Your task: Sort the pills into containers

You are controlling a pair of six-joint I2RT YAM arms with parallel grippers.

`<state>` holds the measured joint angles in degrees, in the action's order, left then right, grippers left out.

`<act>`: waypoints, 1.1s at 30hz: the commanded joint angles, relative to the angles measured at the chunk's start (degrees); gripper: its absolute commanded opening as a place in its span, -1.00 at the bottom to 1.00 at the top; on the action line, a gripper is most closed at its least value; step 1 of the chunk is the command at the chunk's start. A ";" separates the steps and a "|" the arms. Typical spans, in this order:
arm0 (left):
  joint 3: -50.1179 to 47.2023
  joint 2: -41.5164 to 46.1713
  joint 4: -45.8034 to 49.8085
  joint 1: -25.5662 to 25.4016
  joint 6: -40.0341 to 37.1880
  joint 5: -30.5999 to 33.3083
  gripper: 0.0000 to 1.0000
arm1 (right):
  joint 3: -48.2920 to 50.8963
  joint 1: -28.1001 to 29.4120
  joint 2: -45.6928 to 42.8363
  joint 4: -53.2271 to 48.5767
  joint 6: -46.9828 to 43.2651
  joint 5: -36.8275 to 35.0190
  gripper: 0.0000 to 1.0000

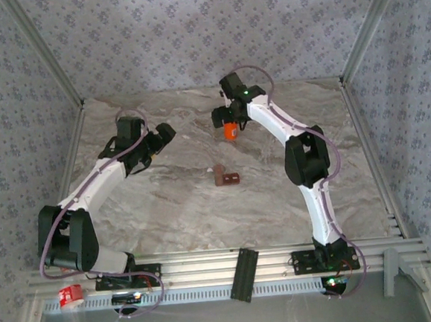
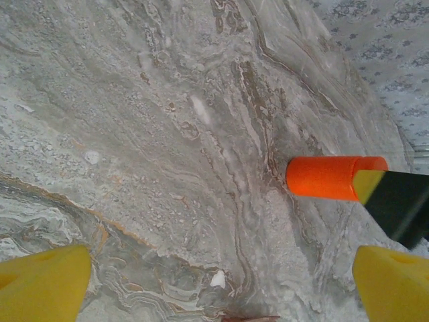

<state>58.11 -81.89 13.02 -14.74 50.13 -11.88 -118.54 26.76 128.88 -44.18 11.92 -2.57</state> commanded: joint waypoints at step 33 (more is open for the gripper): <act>-2.44 1.95 -3.39 0.44 -2.93 -3.58 0.99 | -2.48 -1.15 3.20 -0.91 -1.02 2.36 0.38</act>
<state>56.47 -81.76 11.22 -14.57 47.99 -14.37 -118.80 25.87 132.44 -44.60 11.07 -1.02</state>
